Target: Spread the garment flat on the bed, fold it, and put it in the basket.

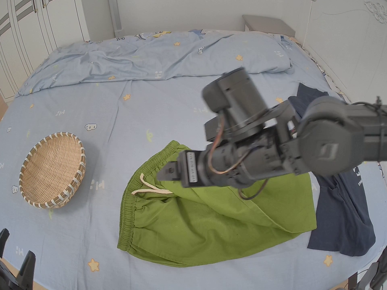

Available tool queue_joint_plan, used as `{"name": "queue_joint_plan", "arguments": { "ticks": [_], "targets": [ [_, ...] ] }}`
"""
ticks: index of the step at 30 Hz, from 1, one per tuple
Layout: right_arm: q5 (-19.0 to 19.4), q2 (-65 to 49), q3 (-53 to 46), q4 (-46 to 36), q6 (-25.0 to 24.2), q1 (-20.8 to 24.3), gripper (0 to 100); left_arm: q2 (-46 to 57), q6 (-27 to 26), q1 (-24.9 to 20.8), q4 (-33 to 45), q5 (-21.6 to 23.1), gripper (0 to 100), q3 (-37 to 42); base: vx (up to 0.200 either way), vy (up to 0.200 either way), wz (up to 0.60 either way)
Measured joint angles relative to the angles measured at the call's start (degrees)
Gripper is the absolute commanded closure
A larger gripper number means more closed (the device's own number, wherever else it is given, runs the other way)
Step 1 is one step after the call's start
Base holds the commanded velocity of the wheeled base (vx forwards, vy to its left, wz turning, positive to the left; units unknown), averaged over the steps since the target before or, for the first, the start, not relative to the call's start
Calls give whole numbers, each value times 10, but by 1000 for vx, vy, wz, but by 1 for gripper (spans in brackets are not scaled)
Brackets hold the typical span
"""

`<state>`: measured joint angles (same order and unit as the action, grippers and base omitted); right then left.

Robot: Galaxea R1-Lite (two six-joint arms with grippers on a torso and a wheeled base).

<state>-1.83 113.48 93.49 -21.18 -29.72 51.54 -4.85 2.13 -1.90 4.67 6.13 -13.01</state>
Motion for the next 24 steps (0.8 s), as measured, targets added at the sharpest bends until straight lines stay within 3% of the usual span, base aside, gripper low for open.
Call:
{"name": "queue_joint_plan", "arguments": {
  "ticks": [7, 15, 24],
  "targets": [
    [53, -146, -139, 11, 3, -81, 0, -134, 43, -15, 27, 86, 0, -80, 0, 0, 0],
    [110, -275, -318, 90, 6, -181, 0, -345, 78, -21, 6, 189, 0, -97, 0, 0, 0],
    [140, -353, -429, 149, 32, -241, 0, -601, 47, -16, -71, 248, 0, -80, 0, 0, 0]
  ]
}}
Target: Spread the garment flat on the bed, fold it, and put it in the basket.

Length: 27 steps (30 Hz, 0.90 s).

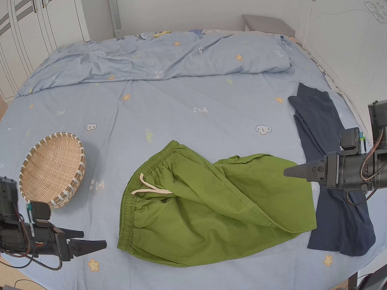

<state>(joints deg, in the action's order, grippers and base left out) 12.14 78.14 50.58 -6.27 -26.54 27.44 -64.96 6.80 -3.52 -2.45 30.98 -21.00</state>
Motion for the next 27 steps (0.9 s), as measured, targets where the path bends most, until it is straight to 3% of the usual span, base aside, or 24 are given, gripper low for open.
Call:
{"name": "queue_joint_plan", "arguments": {
  "ticks": [7, 13, 27],
  "targets": [
    [16, -37, -52, 33, 20, -31, 0, -201, -43, 7, -74, 33, 0, 9, 0, 0, 0],
    [24, -60, -77, 49, 28, -48, 0, -314, -61, 8, -127, 58, 0, 1, 0, 0, 0],
    [24, -74, -90, 54, 30, -54, 0, -382, -19, -19, -202, 74, 0, -21, 0, 0, 0]
  ]
}}
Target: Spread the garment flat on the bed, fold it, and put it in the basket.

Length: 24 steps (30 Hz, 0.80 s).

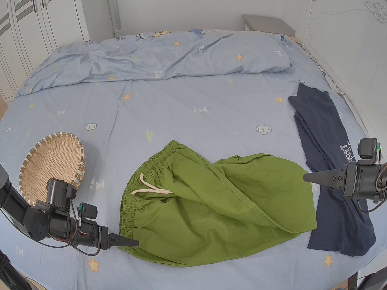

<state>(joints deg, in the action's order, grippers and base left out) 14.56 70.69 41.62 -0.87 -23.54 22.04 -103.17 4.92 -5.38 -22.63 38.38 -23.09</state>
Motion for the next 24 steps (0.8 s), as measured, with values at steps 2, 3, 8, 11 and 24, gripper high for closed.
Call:
{"name": "queue_joint_plan", "arguments": {
  "ticks": [2, 3, 8, 11, 24],
  "targets": [
    [0, 0, -1, 0, 0, 0, 0, -2, 10, -9, -8, 1, 0, -2, 0, 0, 0],
    [0, 0, -1, 0, 0, 0, 0, -3, 17, -14, -11, 1, 0, -3, 0, 0, 0],
    [0, 1, -3, 1, 0, -1, 0, -10, 36, -32, -18, 2, 100, -12, 0, 0, 0],
    [0, 2, -4, 1, 0, -1, 0, -17, 37, -32, -18, 2, 100, -15, 0, 0, 0],
    [3, 3, -13, -8, 0, 1, 0, -18, 33, 54, -17, 117, 100, 18, 0, 0, 0]
  ]
}}
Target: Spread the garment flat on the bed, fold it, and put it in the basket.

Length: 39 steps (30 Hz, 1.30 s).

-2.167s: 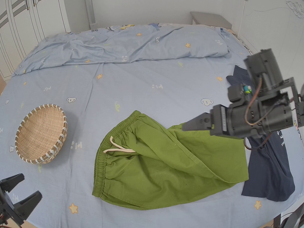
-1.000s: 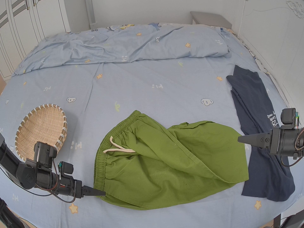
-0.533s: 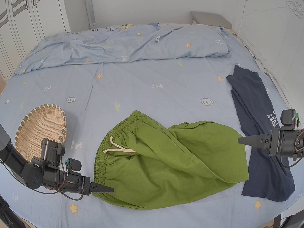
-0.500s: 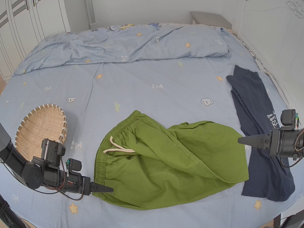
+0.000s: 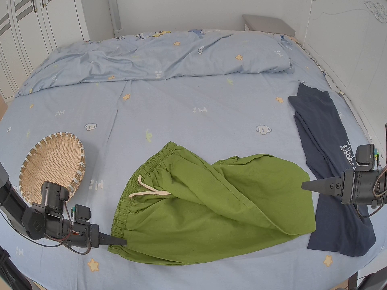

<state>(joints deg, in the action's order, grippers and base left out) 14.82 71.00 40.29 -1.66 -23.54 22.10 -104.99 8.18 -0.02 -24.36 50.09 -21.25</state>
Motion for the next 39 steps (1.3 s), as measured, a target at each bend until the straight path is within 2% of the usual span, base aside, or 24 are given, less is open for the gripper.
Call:
{"name": "queue_joint_plan", "arguments": {
  "ticks": [3, 8, 13, 18, 29, 39],
  "targets": [
    [9, -2, -9, -12, 0, 0, 0, 2, -10, 44, 0, 33, 100, 12, 0, 0, 0],
    [49, -13, -45, -57, -1, -9, 0, 2, -74, 112, 1, 60, 100, 38, 0, 0, 0],
    [88, -31, -101, -64, 0, -25, 0, -1, -108, 144, 4, 65, 100, 52, 0, 0, 0],
    [107, -42, -168, -55, 10, -34, 0, -2, -117, 156, 5, 68, 100, 61, 0, 0, 0],
    [115, 16, -275, 87, 74, -47, 0, -2, -118, 158, 6, 88, 100, 68, 0, 0, 0],
    [122, 174, -341, 332, 160, -82, 0, 0, -118, 157, 7, 90, 100, 68, 0, 0, 0]
  ]
}}
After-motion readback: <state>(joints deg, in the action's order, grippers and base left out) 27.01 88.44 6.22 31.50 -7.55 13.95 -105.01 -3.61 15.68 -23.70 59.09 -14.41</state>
